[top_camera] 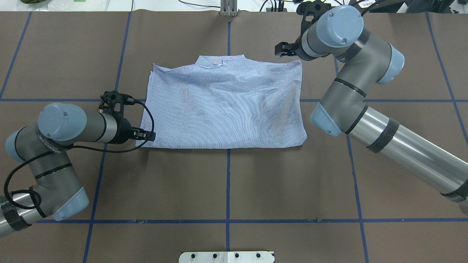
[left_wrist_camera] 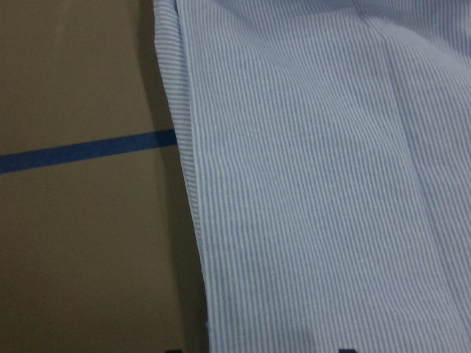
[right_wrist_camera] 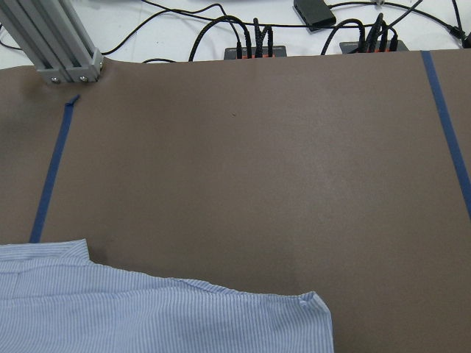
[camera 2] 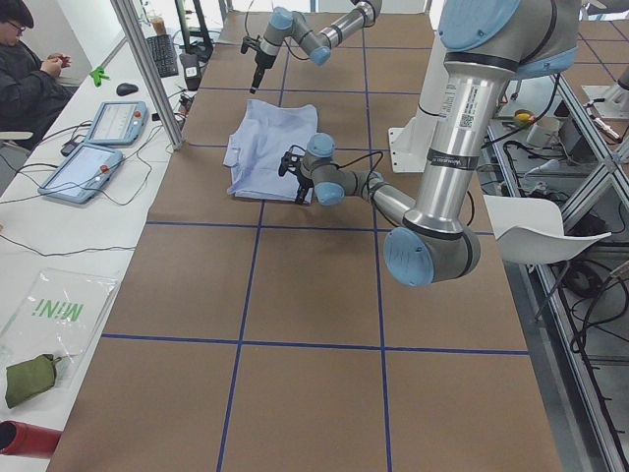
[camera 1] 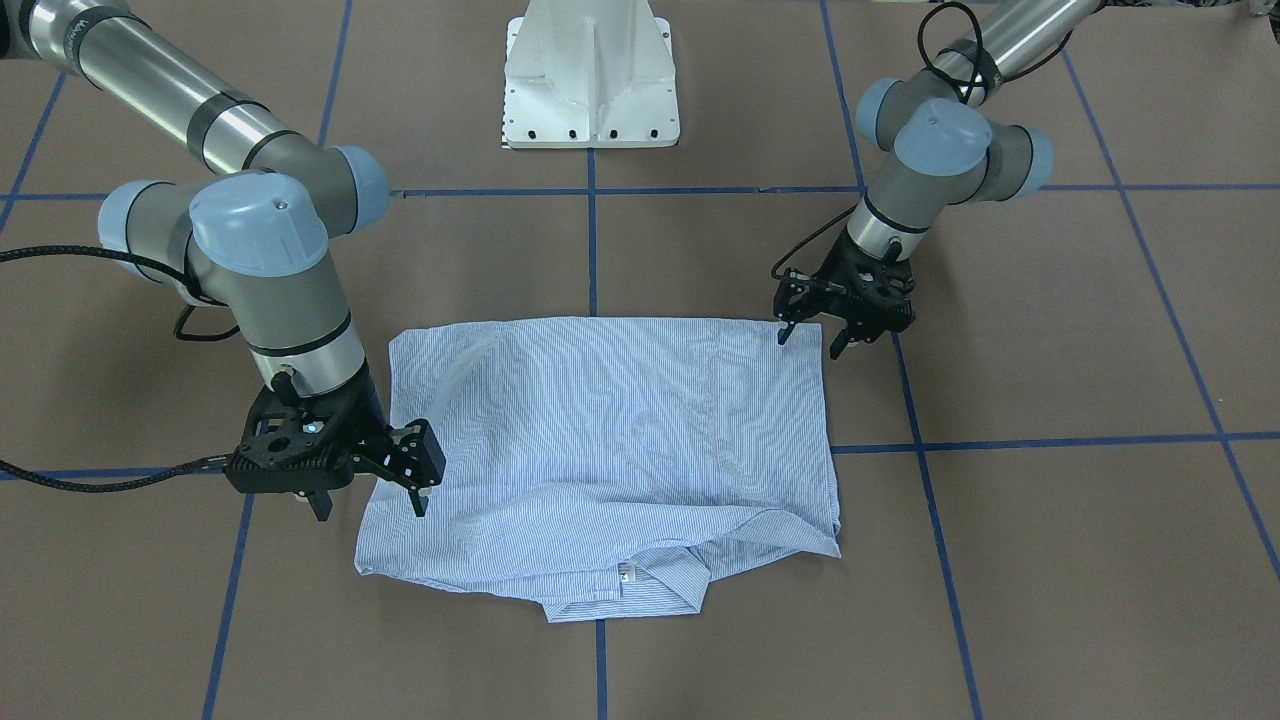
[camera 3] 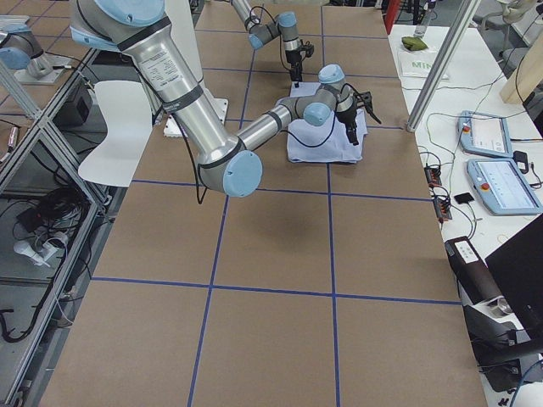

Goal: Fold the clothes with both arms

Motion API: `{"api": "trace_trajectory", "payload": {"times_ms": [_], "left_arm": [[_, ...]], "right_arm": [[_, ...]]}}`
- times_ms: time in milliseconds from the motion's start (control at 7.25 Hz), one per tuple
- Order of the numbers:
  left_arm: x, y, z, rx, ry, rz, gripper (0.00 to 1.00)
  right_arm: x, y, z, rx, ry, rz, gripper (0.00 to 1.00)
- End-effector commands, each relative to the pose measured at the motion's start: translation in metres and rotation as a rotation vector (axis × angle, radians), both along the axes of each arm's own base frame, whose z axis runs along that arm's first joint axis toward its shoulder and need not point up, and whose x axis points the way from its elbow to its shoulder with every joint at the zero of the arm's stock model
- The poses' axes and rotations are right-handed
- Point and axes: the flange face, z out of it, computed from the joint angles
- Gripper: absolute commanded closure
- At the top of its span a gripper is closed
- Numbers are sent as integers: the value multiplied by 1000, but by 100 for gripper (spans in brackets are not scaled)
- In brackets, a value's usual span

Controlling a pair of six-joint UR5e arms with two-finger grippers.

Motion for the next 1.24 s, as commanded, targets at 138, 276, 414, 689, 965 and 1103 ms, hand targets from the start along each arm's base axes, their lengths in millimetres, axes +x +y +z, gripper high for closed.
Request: {"api": "trace_trajectory", "payload": {"times_ms": [138,276,414,689,965,1103], "left_arm": [[11,12,-1,6,-1,14,52],[11,13,-3,-15,8,1,67],[10,14,-5,-12,12,-8,88],[-11,26,-10,-1,27,-12,100],[-36,25,-3,6,11,-30,100],[-58,-1,8,23,-22,-69,100]], "right_arm": [[-1,1,1,-1,2,-2,0],[-1,1,1,0,1,-2,0],[-2,1,1,-1,0,-3,0],[-3,2,1,-1,0,-4,0],[-6,5,1,0,-3,-9,0],[-11,8,-2,12,-15,-15,0]]}}
